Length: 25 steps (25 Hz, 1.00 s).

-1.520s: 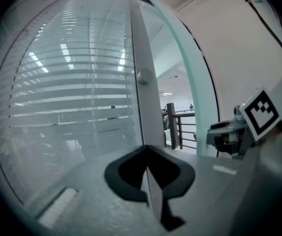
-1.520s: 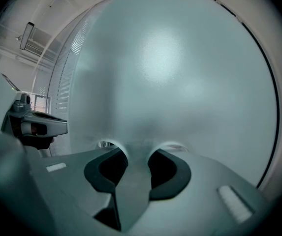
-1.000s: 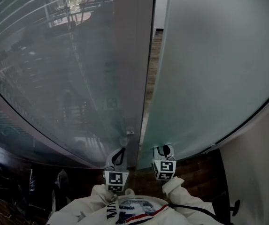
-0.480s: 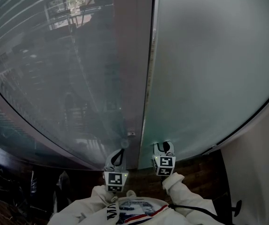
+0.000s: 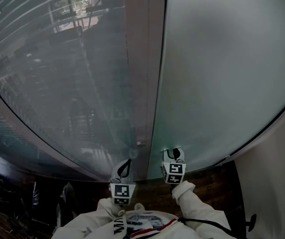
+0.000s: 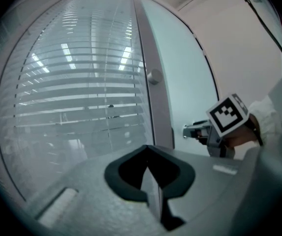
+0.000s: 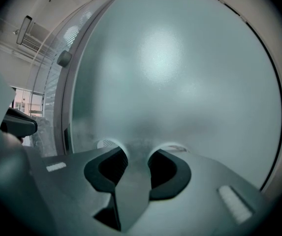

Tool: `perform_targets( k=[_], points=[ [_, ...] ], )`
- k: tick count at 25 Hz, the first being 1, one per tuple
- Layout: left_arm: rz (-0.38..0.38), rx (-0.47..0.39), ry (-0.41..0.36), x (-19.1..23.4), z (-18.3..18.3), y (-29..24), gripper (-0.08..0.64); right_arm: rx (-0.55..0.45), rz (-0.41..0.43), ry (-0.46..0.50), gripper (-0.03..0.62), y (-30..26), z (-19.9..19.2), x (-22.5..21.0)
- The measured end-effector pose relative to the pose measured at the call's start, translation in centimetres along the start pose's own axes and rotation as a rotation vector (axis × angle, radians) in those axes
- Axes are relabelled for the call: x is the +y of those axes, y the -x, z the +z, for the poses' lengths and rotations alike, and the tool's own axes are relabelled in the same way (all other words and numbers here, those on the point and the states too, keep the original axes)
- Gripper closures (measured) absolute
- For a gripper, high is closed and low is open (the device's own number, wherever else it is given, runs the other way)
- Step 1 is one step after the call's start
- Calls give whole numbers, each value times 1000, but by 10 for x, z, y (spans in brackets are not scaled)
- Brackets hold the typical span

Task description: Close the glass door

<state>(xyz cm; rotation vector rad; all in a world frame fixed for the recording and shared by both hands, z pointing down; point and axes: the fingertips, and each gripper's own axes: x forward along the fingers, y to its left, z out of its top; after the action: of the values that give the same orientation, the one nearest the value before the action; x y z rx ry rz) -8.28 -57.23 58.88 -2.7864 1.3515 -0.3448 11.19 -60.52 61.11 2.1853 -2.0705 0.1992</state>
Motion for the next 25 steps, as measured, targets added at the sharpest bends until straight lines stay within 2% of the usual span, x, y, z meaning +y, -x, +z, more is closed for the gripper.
perform_targets(
  k=[13, 25],
  points=[
    [-11, 8, 3, -4, -3, 0, 558, 11, -16, 13, 474, -27, 5, -3],
    [-18, 7, -1, -8, -2, 0, 558, 0, -9, 18, 472, -25, 9, 1]
  ],
)
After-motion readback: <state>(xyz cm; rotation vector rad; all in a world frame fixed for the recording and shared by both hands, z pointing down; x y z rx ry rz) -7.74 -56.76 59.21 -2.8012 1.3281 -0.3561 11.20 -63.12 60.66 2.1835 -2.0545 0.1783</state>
